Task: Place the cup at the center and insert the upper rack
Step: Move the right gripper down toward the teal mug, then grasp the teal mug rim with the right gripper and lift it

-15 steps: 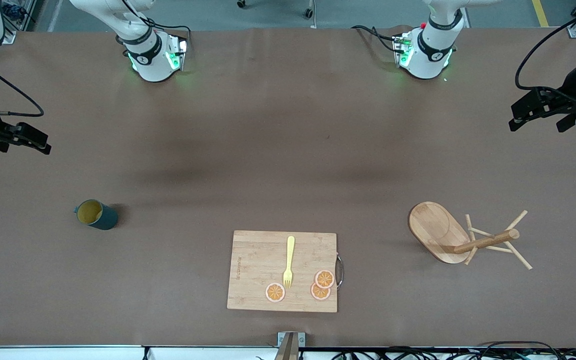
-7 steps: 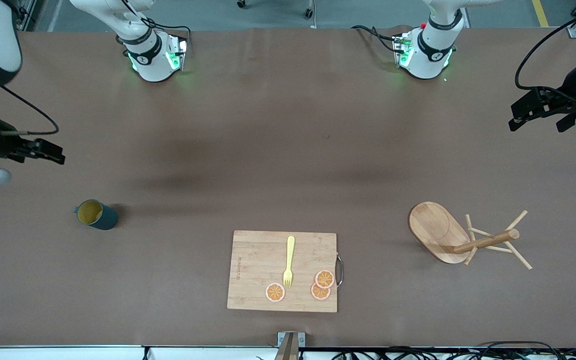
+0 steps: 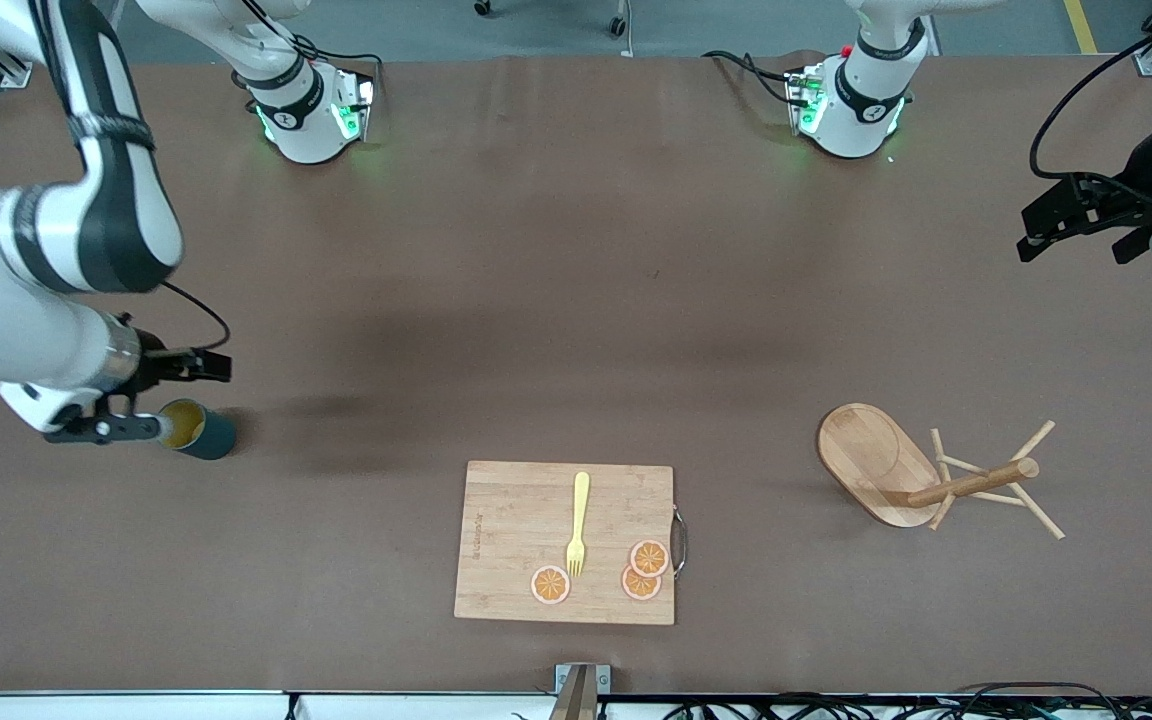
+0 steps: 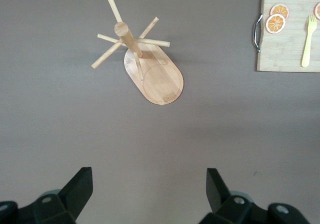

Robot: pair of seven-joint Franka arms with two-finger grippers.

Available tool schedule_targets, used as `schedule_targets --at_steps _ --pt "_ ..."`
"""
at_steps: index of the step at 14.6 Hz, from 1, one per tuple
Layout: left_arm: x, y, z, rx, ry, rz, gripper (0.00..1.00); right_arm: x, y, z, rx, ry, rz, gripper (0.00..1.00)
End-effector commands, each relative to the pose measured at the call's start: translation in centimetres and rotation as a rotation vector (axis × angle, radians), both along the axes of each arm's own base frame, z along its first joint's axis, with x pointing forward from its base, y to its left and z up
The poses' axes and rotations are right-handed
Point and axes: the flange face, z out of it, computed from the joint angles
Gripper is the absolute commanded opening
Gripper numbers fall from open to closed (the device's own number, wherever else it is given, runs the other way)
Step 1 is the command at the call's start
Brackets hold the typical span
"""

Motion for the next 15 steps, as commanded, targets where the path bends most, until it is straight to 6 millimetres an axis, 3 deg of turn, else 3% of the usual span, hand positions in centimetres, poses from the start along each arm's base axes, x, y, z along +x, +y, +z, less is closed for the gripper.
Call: schedule_targets --at_steps 1,4,6,7,13,15 --pt "-0.9 0.0 0.5 0.003 -0.006 -0.019 1.00 -0.2 -1.1 -4.5 -0.004 0.028 -0.019 1.00" --pt "-0.9 0.0 0.5 0.003 -0.006 -0.019 1.00 -1.2 -2.7 -7.8 -0.003 0.014 -0.041 1.00" --pt "-0.9 0.0 0.5 0.003 -0.006 -0.019 1.00 -0.7 -3.9 -10.0 -0.004 -0.006 -0.061 1.00" --pt "-0.9 0.0 0.5 0.003 -0.006 -0.019 1.00 -0.4 -5.2 -10.2 -0.004 -0.027 -0.082 1.00" --pt "-0.9 0.0 0.5 0.003 -0.006 -0.019 1.00 0.2 -6.1 -13.1 -0.007 -0.051 -0.090 1.00" --pt "-0.9 0.0 0.5 0.003 -0.006 -0.019 1.00 0.1 -6.1 -13.8 -0.008 -0.040 -0.090 0.86"
